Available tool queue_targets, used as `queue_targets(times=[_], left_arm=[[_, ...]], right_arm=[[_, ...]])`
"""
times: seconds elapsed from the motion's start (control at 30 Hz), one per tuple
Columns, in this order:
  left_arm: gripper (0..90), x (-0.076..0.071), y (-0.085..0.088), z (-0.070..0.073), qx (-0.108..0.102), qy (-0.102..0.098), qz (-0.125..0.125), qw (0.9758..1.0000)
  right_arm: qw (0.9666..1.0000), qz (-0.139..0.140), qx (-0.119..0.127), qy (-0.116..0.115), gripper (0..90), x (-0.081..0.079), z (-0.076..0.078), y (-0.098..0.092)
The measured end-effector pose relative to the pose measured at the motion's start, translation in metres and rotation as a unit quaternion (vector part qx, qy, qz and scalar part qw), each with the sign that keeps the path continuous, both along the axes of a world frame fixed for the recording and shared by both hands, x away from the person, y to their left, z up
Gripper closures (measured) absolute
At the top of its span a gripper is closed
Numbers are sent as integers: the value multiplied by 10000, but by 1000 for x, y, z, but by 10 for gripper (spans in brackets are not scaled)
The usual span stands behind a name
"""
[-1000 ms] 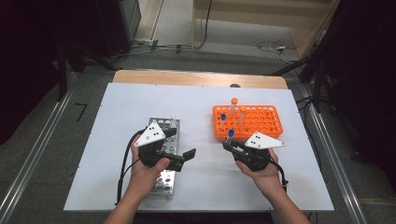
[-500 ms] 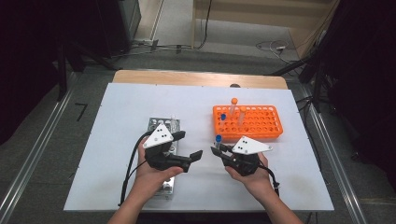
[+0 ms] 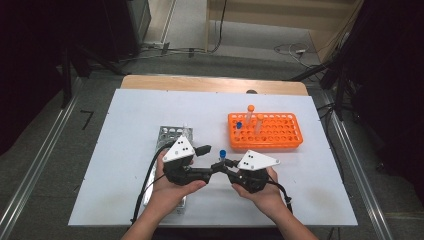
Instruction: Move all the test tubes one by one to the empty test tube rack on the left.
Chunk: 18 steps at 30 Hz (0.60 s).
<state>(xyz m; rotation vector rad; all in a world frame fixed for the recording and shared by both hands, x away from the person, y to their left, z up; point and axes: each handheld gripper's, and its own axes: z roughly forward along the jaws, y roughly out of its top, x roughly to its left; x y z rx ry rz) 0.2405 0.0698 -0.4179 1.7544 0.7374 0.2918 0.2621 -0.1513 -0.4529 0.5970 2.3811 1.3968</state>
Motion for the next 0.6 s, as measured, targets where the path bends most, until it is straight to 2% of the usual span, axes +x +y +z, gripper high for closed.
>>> queue_targets(times=[0.2, 0.43, 0.6], left_arm=[[564, -2, -3, 0, 96, -89, -21, 9999], [718, -2, -4, -1, 143, -93, -139, 9998], [760, -2, -3, -1, 259, -151, -209, 9993]], right_arm=[[9999, 118, -36, 13, 749, -6, 0, 8], [9997, 245, -12, 45, 749, -8, 1, 10], [9996, 282, -11, 71, 749, -8, 0, 10]])
